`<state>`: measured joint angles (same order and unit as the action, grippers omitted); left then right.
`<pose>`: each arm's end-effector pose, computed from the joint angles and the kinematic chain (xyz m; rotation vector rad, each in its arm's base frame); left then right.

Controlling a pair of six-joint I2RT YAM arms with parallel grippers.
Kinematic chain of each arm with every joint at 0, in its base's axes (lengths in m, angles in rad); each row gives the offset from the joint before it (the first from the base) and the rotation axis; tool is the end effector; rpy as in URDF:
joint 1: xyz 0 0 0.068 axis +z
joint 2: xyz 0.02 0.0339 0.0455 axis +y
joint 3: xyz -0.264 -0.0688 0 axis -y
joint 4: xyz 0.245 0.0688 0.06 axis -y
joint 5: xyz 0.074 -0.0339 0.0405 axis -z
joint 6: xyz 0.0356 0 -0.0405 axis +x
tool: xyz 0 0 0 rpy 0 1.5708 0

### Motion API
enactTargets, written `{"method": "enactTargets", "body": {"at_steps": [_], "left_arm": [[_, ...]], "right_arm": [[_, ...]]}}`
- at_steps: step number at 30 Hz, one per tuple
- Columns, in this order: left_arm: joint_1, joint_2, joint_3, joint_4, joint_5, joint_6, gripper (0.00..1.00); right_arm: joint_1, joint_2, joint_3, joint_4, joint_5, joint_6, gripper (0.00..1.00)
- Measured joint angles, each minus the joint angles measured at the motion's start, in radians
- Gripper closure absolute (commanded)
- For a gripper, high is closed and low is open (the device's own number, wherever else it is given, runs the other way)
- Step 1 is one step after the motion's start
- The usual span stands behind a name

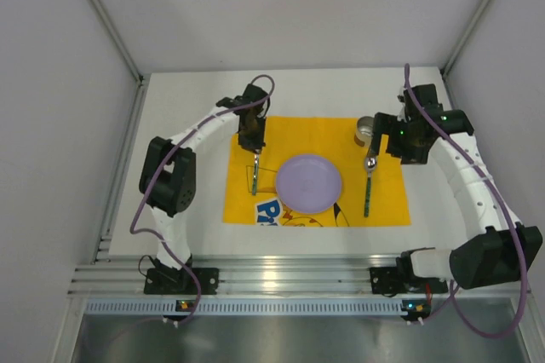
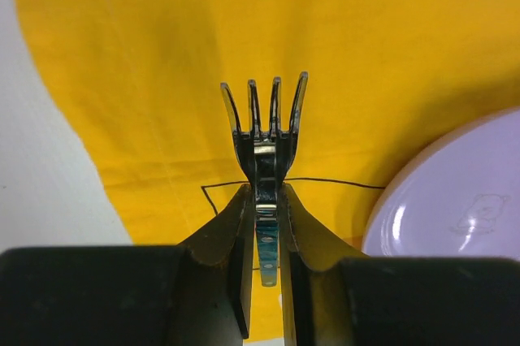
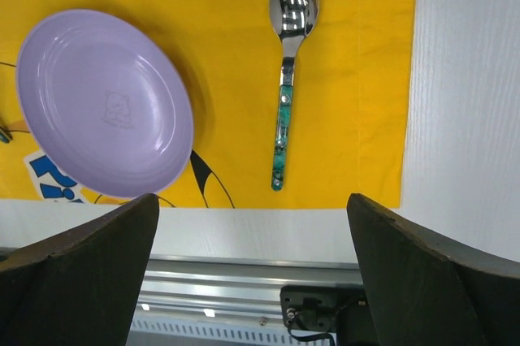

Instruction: Set the dinner table for one person

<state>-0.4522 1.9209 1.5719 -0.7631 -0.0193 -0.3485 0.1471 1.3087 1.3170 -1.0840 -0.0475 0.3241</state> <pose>0.3689 -0.1785 0.2358 0.1340 2.6999 -0.2219 0.2452 0.0380 0.3341 0.2194 2.6536 0.2186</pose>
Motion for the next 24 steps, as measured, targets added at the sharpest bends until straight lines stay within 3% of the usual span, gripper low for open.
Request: {"method": "enactTargets", "body": {"at_steps": [5,8,9,11,18,21,24], "left_arm": [[-0.020,0.113,-0.013,-0.016,-0.020,0.001,0.99],[-0.019,0.114,-0.042,-0.019,-0.038,-0.014,0.51],[-0.018,0.114,-0.046,-0.018,-0.045,-0.020,0.25],[-0.017,0.114,-0.053,-0.017,-0.052,-0.037,0.02],[-0.015,-0.006,-0.108,0.002,-0.161,-0.090,0.02],[0.000,-0.188,-0.198,0.069,-0.264,-0.095,0.02],[0.029,-0.504,-0.487,0.372,-0.377,-0.035,0.02]], "right_arm": [[0.000,-0.064,-0.001,-0.035,0.015,0.000,0.00],[0.000,-0.108,-0.016,-0.043,0.023,0.001,0.00],[0.000,-0.121,-0.024,-0.047,0.024,0.001,0.00],[0.000,-0.143,-0.041,-0.055,0.026,0.002,0.00],[0.000,-0.189,-0.075,-0.044,-0.003,0.020,0.00],[0.005,-0.241,-0.077,-0.007,-0.025,0.029,0.00],[0.014,-0.359,-0.106,0.072,-0.032,0.045,0.00]]}}
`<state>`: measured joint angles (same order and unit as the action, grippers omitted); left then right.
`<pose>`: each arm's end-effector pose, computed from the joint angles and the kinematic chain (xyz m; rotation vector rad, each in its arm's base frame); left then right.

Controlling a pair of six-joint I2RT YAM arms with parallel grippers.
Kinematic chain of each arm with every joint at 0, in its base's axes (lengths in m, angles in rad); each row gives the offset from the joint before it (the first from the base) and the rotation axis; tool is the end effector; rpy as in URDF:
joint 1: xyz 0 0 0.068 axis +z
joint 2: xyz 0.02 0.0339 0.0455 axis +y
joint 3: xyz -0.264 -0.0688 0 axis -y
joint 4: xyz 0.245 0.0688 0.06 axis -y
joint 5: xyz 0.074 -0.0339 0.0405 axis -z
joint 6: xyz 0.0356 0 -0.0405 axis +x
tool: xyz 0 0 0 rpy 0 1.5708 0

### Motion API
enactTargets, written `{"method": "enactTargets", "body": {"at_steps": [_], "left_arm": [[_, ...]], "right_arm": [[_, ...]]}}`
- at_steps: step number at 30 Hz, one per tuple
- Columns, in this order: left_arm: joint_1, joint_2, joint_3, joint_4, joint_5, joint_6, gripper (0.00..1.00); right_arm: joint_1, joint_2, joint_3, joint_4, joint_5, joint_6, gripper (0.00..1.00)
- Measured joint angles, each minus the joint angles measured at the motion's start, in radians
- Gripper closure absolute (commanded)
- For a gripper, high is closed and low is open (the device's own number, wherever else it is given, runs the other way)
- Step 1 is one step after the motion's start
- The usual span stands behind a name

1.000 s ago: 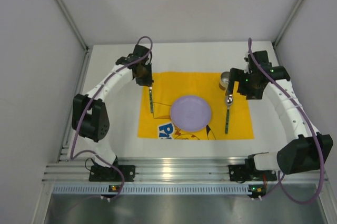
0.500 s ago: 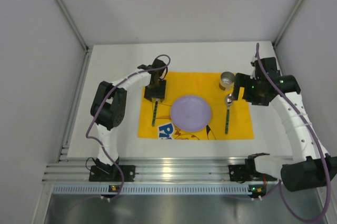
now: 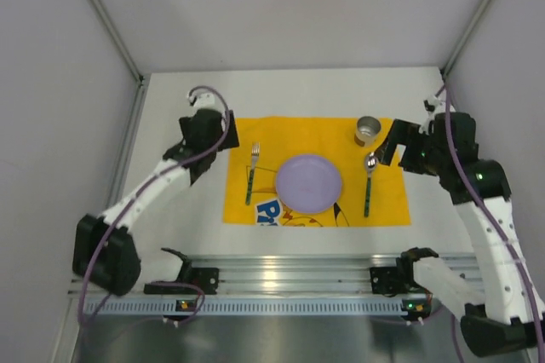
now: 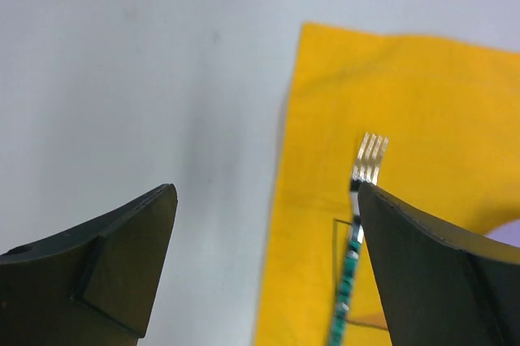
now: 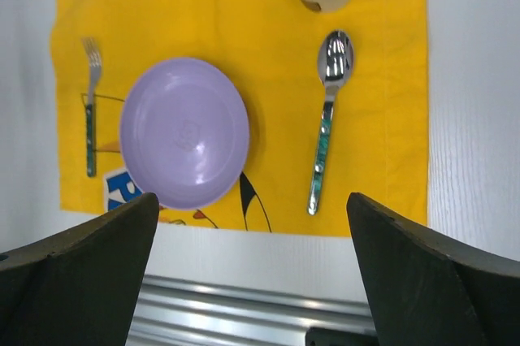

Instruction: Set the dinner table for one person

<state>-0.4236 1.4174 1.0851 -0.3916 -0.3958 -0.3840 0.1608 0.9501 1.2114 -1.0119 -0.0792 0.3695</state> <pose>0.2890 -0.1153 0.2804 -0.1566 2.2228 0.0162 0.1651 0.0296 0.3748 0.2041 2.3370 0.3569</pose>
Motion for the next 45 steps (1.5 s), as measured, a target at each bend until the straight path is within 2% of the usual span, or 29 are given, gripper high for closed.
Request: {"method": "enactTargets", "body": {"at_steps": [3,5,7,10,15,21,25,30,38,41,45], "left_arm": [[0.015,-0.309,-0.405,0.399,-0.065,0.120,0.01],[0.016,-0.412,-0.620,0.571,-0.100,0.184,0.01],[0.026,-0.407,-0.772,0.687,-0.125,0.245,0.01],[0.062,-0.318,-0.857,0.788,-0.141,0.296,0.01],[0.196,-0.130,-0.840,0.945,-0.084,0.325,0.02],[0.302,0.086,-0.711,1.146,0.073,0.354,0.01],[0.388,0.154,-0.783,1.369,0.160,0.330,0.02],[0.408,0.160,-0.794,1.388,0.243,0.330,0.01],[0.406,0.160,-0.790,1.405,0.284,0.331,0.01],[0.406,0.160,-0.790,1.411,0.288,0.331,0.02],[0.406,0.160,-0.790,1.417,0.290,0.331,0.02]], "right_arm": [[0.001,-0.170,-0.085,0.100,0.018,0.024,0.00],[0.001,-0.272,-0.150,0.144,0.040,0.040,0.00],[0.001,-0.365,-0.216,0.193,0.069,0.060,0.00],[0.001,-0.461,-0.313,0.275,0.089,0.073,0.00],[0.001,-0.475,-0.374,0.344,0.089,0.064,0.00],[0.007,-0.405,-0.393,0.406,0.035,0.037,0.00],[0.008,-0.378,-0.415,0.425,0.024,0.032,0.00],[0.008,-0.345,-0.460,0.466,0.060,0.034,0.00],[0.009,-0.337,-0.774,0.673,0.193,-0.117,0.00],[0.008,-0.317,-0.821,0.713,0.254,-0.169,0.00],[0.009,-0.244,-0.858,0.940,0.304,-0.304,0.00]]}}
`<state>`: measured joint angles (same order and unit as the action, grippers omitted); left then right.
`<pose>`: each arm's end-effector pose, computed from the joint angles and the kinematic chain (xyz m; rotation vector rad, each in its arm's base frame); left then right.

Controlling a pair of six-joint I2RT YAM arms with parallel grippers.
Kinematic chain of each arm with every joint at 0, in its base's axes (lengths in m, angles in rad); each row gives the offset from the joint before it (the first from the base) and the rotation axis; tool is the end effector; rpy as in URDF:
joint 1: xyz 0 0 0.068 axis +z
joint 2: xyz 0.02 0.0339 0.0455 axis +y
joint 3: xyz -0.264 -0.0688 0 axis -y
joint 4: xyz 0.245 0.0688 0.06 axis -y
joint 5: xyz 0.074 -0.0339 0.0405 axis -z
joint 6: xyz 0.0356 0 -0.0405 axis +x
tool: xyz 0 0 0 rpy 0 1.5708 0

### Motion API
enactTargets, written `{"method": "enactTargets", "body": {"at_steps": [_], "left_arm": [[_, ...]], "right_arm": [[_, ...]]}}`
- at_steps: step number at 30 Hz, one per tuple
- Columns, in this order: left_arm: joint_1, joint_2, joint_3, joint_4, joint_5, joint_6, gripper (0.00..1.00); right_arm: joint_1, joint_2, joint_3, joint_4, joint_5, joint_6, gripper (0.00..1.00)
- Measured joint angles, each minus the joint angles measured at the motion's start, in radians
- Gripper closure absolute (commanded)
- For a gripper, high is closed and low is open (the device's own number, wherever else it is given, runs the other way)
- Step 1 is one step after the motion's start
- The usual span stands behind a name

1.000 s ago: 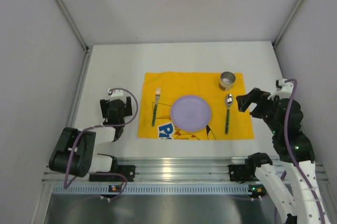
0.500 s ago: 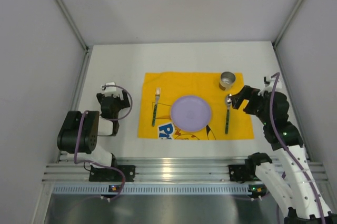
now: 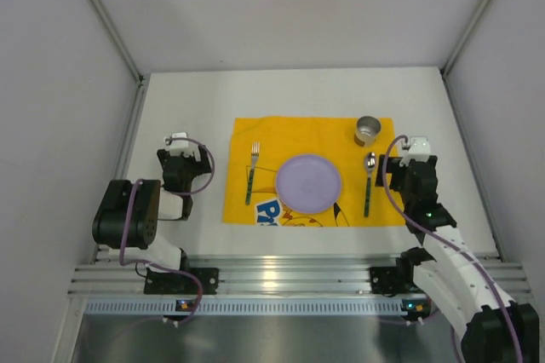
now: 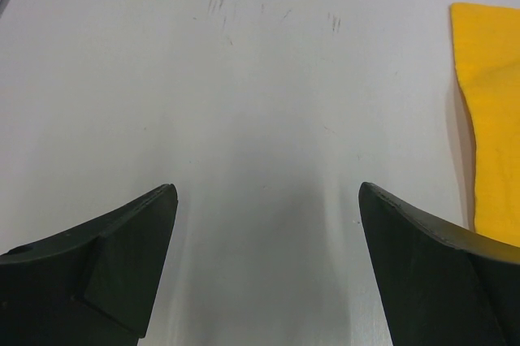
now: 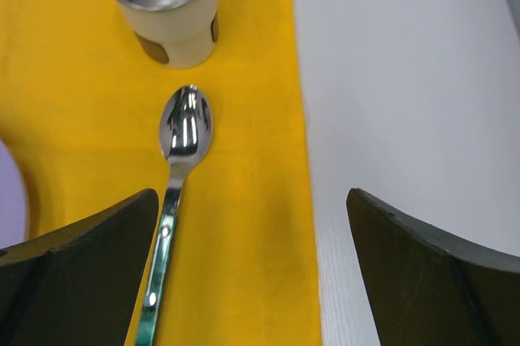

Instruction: Set the dinner table for one person

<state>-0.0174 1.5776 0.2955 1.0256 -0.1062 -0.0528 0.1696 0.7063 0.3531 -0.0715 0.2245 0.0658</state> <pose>0.2549 -0.0007 0.1320 -0.1071 1.8229 0.0475 0.1678 0.0207 0.2116 0.0411 1.9845 -0.0716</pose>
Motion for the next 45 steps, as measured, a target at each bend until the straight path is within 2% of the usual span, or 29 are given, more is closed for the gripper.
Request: {"method": "enactTargets", "body": {"at_steps": [3,6,9,12,14,17,22,24,31,45], "left_arm": [[0.000,0.000,0.000,0.000,0.005,0.000,0.02],[0.000,0.000,0.000,0.000,0.005,0.000,0.02],[0.000,0.000,0.000,0.001,0.005,0.000,0.02],[0.000,0.000,0.000,0.003,0.006,0.000,0.01],[0.000,0.000,0.000,0.003,0.006,0.000,0.02],[0.000,0.000,0.000,0.003,0.005,0.000,0.01],[0.000,0.000,0.000,0.004,0.006,0.000,0.02],[0.000,0.000,0.000,0.004,0.006,0.000,0.02],[0.000,0.000,0.000,0.005,0.006,0.000,0.02],[0.000,0.000,0.000,0.006,0.006,0.000,0.02]], "right_arm": [[-0.010,0.073,-0.109,0.255,0.014,-0.066,0.00],[-0.056,0.260,-0.196,0.502,-0.055,-0.071,0.00],[-0.079,0.492,-0.167,0.668,-0.109,-0.075,0.00],[-0.092,0.656,-0.021,0.681,-0.193,-0.098,0.00],[-0.101,0.699,0.064,0.690,-0.235,-0.112,0.00],[-0.105,0.688,0.080,0.759,-0.245,-0.120,0.00],[-0.117,0.713,-0.137,1.104,-0.233,-0.132,0.00],[-0.128,0.738,-0.180,1.120,-0.227,-0.130,0.00],[-0.135,0.750,-0.122,1.157,-0.195,-0.116,0.00],[-0.136,0.750,-0.120,1.164,-0.181,-0.114,0.00]]}}
